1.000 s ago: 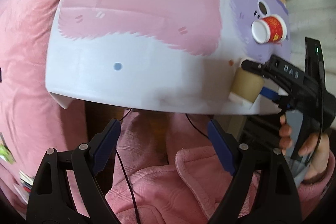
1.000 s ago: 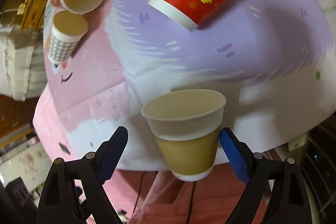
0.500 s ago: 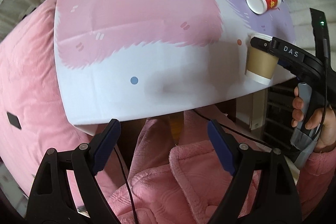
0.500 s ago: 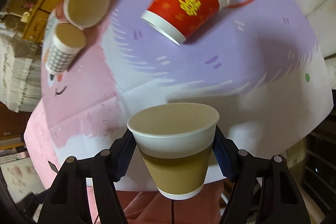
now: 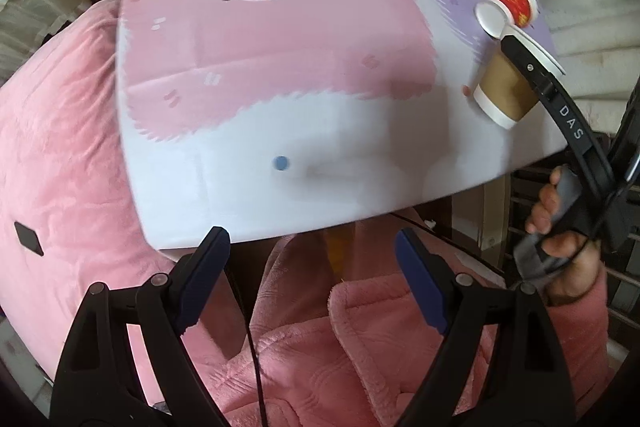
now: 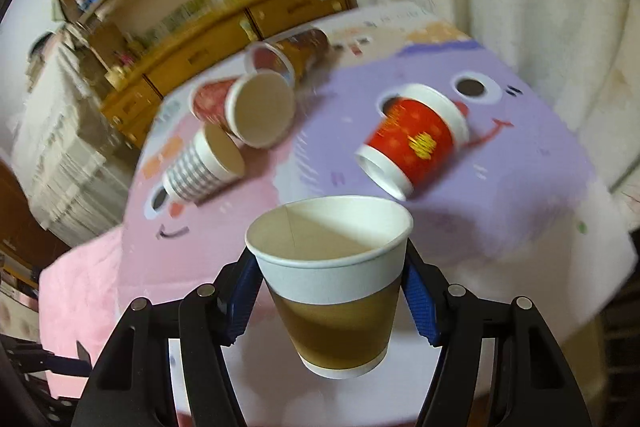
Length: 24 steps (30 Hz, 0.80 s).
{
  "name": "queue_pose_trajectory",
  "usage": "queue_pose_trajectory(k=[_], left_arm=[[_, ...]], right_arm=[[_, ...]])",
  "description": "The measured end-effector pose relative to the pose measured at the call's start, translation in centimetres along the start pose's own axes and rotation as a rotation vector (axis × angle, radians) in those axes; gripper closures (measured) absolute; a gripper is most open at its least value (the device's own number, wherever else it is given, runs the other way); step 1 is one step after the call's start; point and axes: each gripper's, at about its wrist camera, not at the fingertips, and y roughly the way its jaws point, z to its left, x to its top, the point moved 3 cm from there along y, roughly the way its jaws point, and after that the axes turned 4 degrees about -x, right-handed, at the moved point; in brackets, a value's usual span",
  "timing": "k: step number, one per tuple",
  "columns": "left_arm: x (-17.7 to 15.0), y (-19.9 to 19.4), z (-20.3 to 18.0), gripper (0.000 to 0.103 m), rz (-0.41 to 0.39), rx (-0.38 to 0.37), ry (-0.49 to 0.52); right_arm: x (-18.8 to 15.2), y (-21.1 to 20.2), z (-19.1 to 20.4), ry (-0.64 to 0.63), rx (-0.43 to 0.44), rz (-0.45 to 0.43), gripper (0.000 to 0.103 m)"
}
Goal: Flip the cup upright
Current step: 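Rotate the right tool to turn the kraft cup opening upward, then lower the upright kraft cup onto the tablecloth and open the right gripper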
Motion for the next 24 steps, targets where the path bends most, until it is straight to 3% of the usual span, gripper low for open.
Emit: queue_pose_trajectory(k=[4, 8, 19, 22, 24], left_arm=[[-0.1, -0.9, 2.1, 0.020, -0.031, -0.009, -0.055], [-0.1, -1.9, 3.7, 0.020, -0.067, -0.028, -0.104], [0.5, -2.2, 3.0, 0.020, -0.088, -0.069, -0.087], [0.6, -1.6, 2.0, 0.020, -0.073, -0.078, -0.059], [0.6, -1.2, 1.3, 0.020, -0.061, -0.082, -0.041]], right_arm=[[-0.3, 1.2, 2.5, -0.074, 0.023, -0.169, 0.037], [-1.0, 2.4, 4.4, -0.166, 0.000, -0.234, 0.037], [-5.2, 2.2, 5.6, -0.308, 0.005, -0.220, 0.035], [-5.9, 1.9, 5.3, -0.325, 0.009, -0.182, 0.034], [-6.3, 2.0, 4.9, -0.320, 0.002, -0.111, 0.034]])
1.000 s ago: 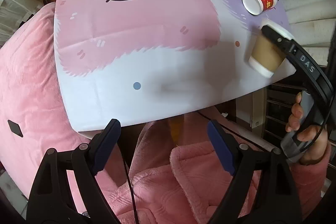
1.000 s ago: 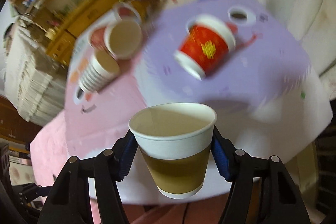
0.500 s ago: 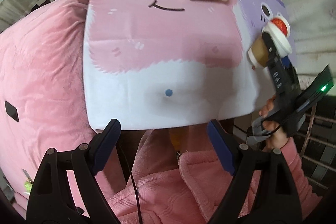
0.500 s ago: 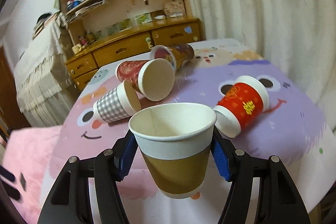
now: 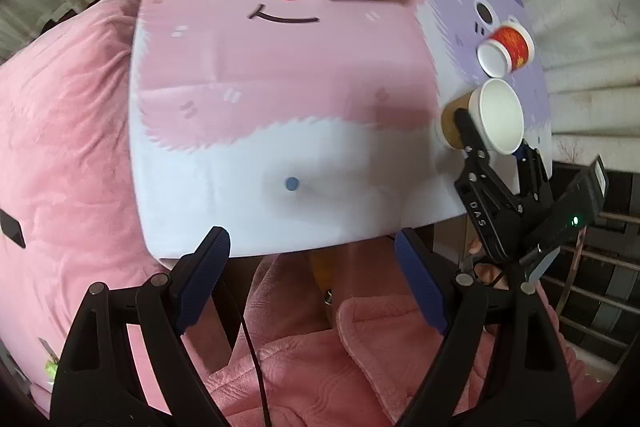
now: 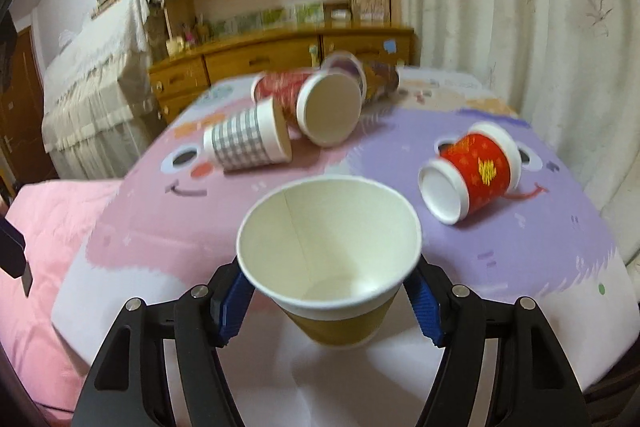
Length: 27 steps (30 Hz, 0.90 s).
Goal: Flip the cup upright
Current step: 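Lower the upright kraft cup onto the tablecloth and open the right gripper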
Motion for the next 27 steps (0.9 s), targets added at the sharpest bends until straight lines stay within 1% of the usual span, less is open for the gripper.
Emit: queue_pose_trajectory(k=[2, 3, 4, 5, 9, 12, 13, 15, 18, 20, 21, 22, 24, 25, 27], left_arm=[[0.1, 0.2, -0.5, 0.020, 0.007, -0.006, 0.012], [0.2, 0.4, -1.0, 0.020, 0.008, -0.009, 0.022], [0.2, 0.5, -1.2, 0.020, 0.009, -0.009, 0.028], [0.3, 0.6, -1.4, 0.020, 0.010, -0.009, 0.033], [0.3, 0.8, -1.8, 0.020, 0.013, -0.016, 0.033], [0.2, 0.7, -2.2, 0.020, -0.001, -0.005, 0.032], [0.1, 0.4, -2.4, 0.020, -0.014, 0.004, 0.032], [-0.1, -0.2, -2.6, 0.020, -0.042, 0.014, 0.035], [-0.5, -1.8, -3.7, 0.020, -0.103, 0.000, 0.039], [-0.9, -2.8, -4.3, 0.020, -0.135, -0.014, 0.033], [-1.1, -3.4, -4.8, 0.020, -0.158, -0.021, 0.029], [-1.4, -4.2, -5.4, 0.020, -0.179, -0.024, 0.024], [-1.7, -5.5, -6.3, 0.020, -0.208, -0.025, 0.014], [-1.9, -6.3, -6.9, 0.020, -0.228, -0.029, 0.008], [-2.2, -8.1, -8.2, 0.020, -0.275, -0.025, -0.005]], right_arm=[[-0.4, -0.4, -0.5, 0.030, 0.029, 0.039, 0.033], [-0.5, -0.4, -0.6, 0.043, 0.036, 0.072, 0.027], [-0.7, -0.5, -0.9, 0.051, 0.036, 0.100, 0.016], [-0.9, -0.6, -1.0, 0.056, 0.036, 0.126, 0.014], [-1.4, -1.6, -1.5, 0.051, 0.051, 0.210, 0.014], [-1.7, -2.6, -2.4, 0.048, 0.064, 0.287, 0.013], [-1.7, -3.0, -2.8, 0.040, 0.068, 0.324, 0.013], [-1.6, -3.9, -3.6, 0.038, 0.109, 0.409, 0.013], [-1.1, -5.6, -5.4, 0.120, 0.161, 0.556, 0.013], [-0.7, -6.9, -6.6, 0.182, 0.134, 0.635, 0.009], [-0.6, -7.5, -7.2, 0.196, 0.109, 0.684, 0.004], [-0.5, -8.3, -7.7, 0.201, 0.087, 0.733, 0.004], [0.1, -10.2, -8.8, 0.243, 0.076, 0.782, 0.004], [0.5, -11.1, -9.1, 0.267, 0.085, 0.787, 0.004], [1.7, -13.2, -9.7, 0.315, 0.136, 0.775, 0.004]])
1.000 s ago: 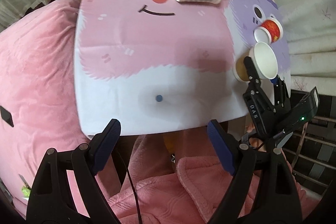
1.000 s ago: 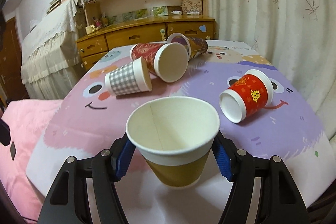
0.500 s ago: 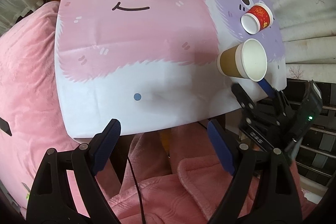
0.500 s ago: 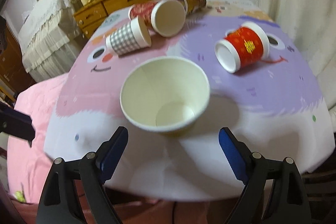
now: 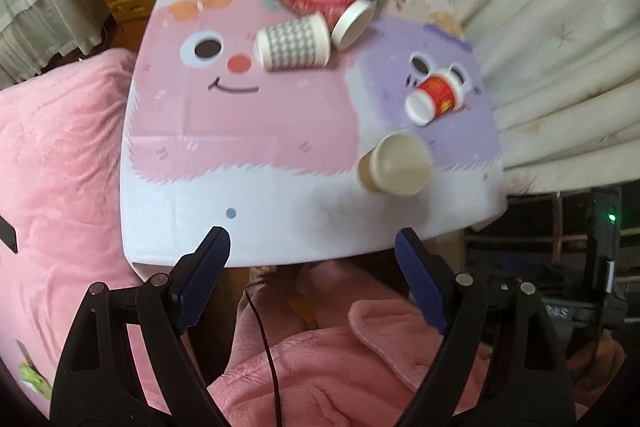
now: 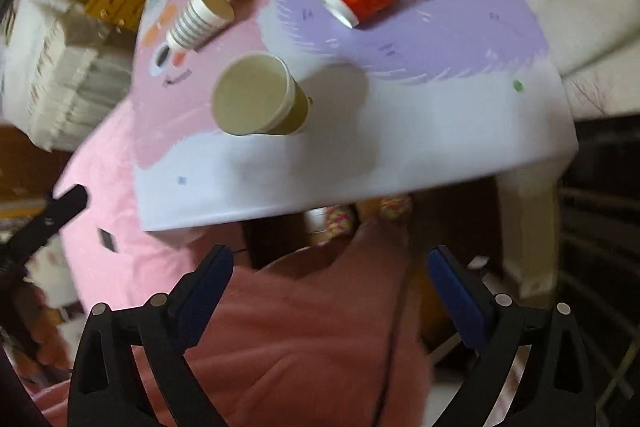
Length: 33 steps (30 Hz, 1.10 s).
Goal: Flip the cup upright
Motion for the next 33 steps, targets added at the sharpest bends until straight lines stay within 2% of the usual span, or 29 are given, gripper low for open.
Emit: queue_pose_trajectory(k=[3, 4, 11, 15, 17, 19, 23, 28, 33], left_arm=[[0.3, -2.5, -1.6, 0.020, -0.069, 0.034, -0.001], [0.4, -3.7, -2.5, 0.020, -0.118, 0.054, 0.003], [0.4, -8.3, -7.2, 0.020, -0.335, 0.109, 0.062], [-0.2, -9.5, -8.8, 0.020, -0.407, 0.134, 0.077], [-0.9, -9.7, -9.5, 0.020, -0.442, 0.156, 0.081], [-1.6, -9.7, -9.6, 0.020, -0.450, 0.173, 0.071], [-2.5, -9.9, -9.7, 0.020, -0.482, 0.200, 0.063], [-3.0, -9.5, -9.9, 0.017, -0.471, 0.201, 0.060], [-3.2, -9.6, -9.8, 0.015, -0.490, 0.220, 0.050]], right_arm=[[-0.1, -3.7, 0.3, 0.002, 0.042, -0.053, 0.003], [-0.1, -5.0, 0.5, -0.004, 0.047, -0.088, 0.003], [-0.9, -12.3, 2.0, -0.122, -0.047, -0.398, 0.002], [-1.7, -14.5, 2.6, -0.176, -0.053, -0.526, 0.002], [-1.9, -15.3, 3.1, -0.201, -0.084, -0.580, 0.002], [-2.3, -15.8, 3.4, -0.214, -0.103, -0.603, 0.000], [-3.0, -16.1, 3.6, -0.212, -0.085, -0.619, 0.000], [-3.8, -16.6, 3.0, -0.190, -0.055, -0.664, 0.000], [-3.8, -16.6, 2.6, -0.179, -0.049, -0.675, 0.000]])
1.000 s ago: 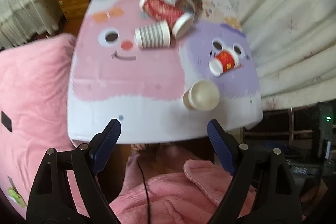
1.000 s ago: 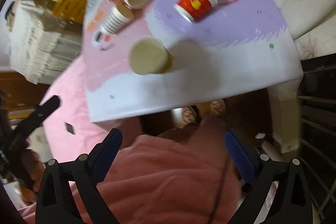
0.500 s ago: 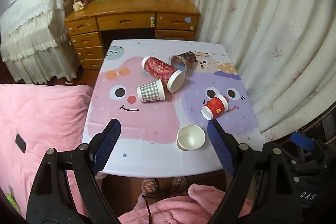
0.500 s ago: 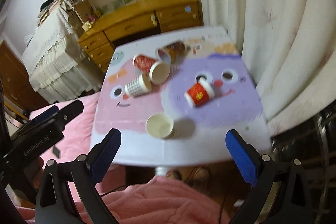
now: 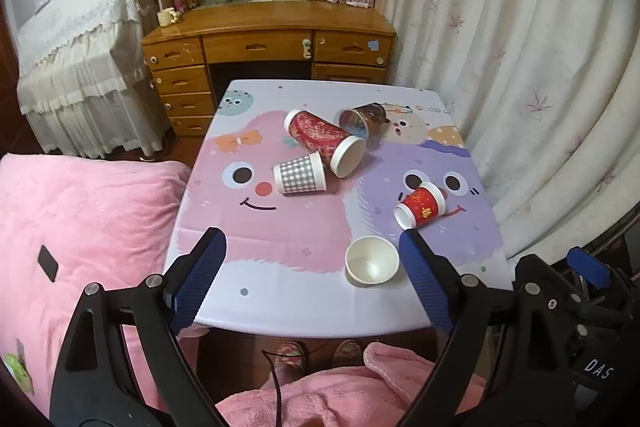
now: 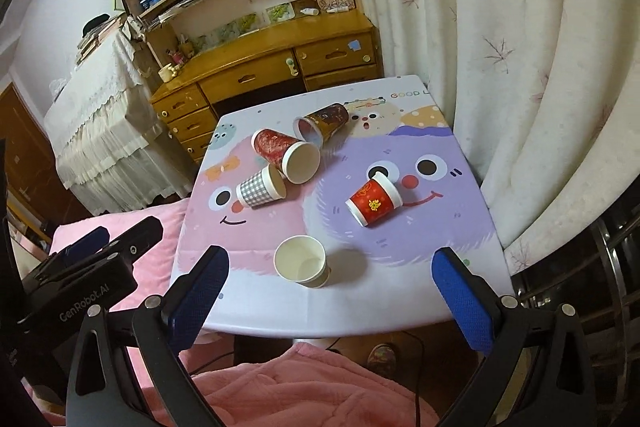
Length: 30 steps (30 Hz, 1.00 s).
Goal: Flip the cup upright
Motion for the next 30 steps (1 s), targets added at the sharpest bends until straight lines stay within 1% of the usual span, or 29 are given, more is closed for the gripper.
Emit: queue_pose_trajectory(k=[1, 3, 13, 20, 23, 30], left_arm=[[0.0, -0.2, 0.0, 0.013, -0.006, 0.008, 0.003], [0.1, -0.2, 0.0, 0.001, -0.009, 0.011, -0.001], [0.4, -0.2, 0.4, 0.001, -0.021, 0.042, -0.013], [0.4, -0.2, 0.2, 0.001, -0.028, 0.048, -0.011], [0.4, -0.6, 0.4, 0.001, -0.042, 0.059, -0.005], [0.3, -1.1, 0.8, 0.001, -0.052, 0.067, -0.002]], right_arm=[[0.0, 0.2, 0.0, -0.003, 0.001, -0.001, 0.000], [0.0, 0.1, 0.2, -0.015, 0.010, -0.002, 0.000], [0.4, 0.7, 0.4, -0.023, 0.030, -0.015, 0.000], [0.6, 0.4, 1.1, -0.044, 0.033, -0.046, 0.000], [0.7, 0.2, 1.5, -0.057, 0.036, -0.062, 0.000], [0.7, 0.2, 2.1, -0.065, 0.037, -0.063, 0.000]])
